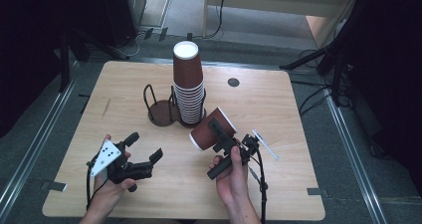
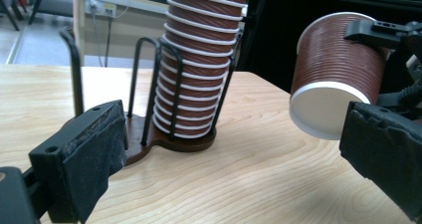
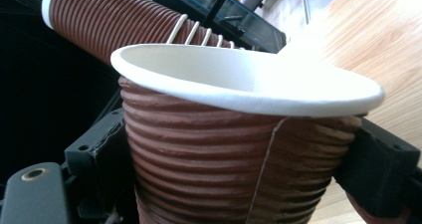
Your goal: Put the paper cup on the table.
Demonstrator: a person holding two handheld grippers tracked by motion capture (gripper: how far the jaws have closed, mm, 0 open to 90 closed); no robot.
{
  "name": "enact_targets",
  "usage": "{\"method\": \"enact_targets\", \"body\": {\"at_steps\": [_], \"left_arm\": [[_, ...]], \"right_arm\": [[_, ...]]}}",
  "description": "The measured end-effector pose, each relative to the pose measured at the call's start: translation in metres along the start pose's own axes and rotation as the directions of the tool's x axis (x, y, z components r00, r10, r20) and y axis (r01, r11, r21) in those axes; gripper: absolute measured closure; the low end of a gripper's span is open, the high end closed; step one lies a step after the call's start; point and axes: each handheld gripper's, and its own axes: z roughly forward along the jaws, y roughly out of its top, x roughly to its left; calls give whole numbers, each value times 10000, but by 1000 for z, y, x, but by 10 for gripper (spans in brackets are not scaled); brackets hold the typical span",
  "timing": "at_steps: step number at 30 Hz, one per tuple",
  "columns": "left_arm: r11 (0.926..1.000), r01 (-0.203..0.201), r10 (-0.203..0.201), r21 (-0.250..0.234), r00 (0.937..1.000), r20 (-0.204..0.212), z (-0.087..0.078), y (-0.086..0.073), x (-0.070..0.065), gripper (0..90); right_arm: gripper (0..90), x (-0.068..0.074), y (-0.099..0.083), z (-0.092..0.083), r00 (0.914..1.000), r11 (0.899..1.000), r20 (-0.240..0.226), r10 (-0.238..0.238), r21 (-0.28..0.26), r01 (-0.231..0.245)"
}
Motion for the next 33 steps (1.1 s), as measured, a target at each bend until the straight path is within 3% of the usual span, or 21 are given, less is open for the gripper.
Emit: {"method": "enact_targets", "body": {"at_steps": [1, 2, 5, 14, 16, 20, 24, 31, 33], "left_arm": [[10000, 20, -20, 7, 9999, -99, -2, 0, 3, 0], [10000, 20, -20, 7, 9999, -99, -2, 0, 3, 0], [9999, 96, -97, -35, 9995, -299, -7, 0, 11, 0], [9992, 317, -332, -224, 9967, -735, -15, 1, 26, 0], [9993, 312, -328, -184, 9952, -927, -17, -2, 32, 0], [9994, 313, -325, -123, 9930, -1132, -18, -4, 37, 0], [9996, 277, -282, -53, 9883, -1498, -19, -8, 45, 0], [9997, 249, -249, -22, 9834, -1795, -20, -11, 52, 0], [9998, 202, -211, -67, 9798, -1987, -21, -13, 55, 0]], "right_arm": [[120, -1, 1, -1, 9993, 9993, 87, -357, -58, 357], [120, -1, 1, -1, 9993, 9993, 87, -357, -58, 357], [120, -3, 3, -4, 9941, 9940, 225, -1057, -266, 1063], [120, -7, 11, -7, 9844, 9823, 475, -1697, -718, 1728], [120, -9, 13, -8, 9753, 9724, 685, -2100, -895, 2156], [120, -11, 15, -9, 9693, 9669, 848, -2306, -914, 2381], [120, -15, 19, -11, 9578, 9549, 1136, -2641, -1087, 2762], [120, -19, 25, -14, 9555, 9504, 1393, -2601, -1379, 2788], [120, -21, 29, -16, 9491, 9424, 1570, -2731, -1542, 2967]]}}
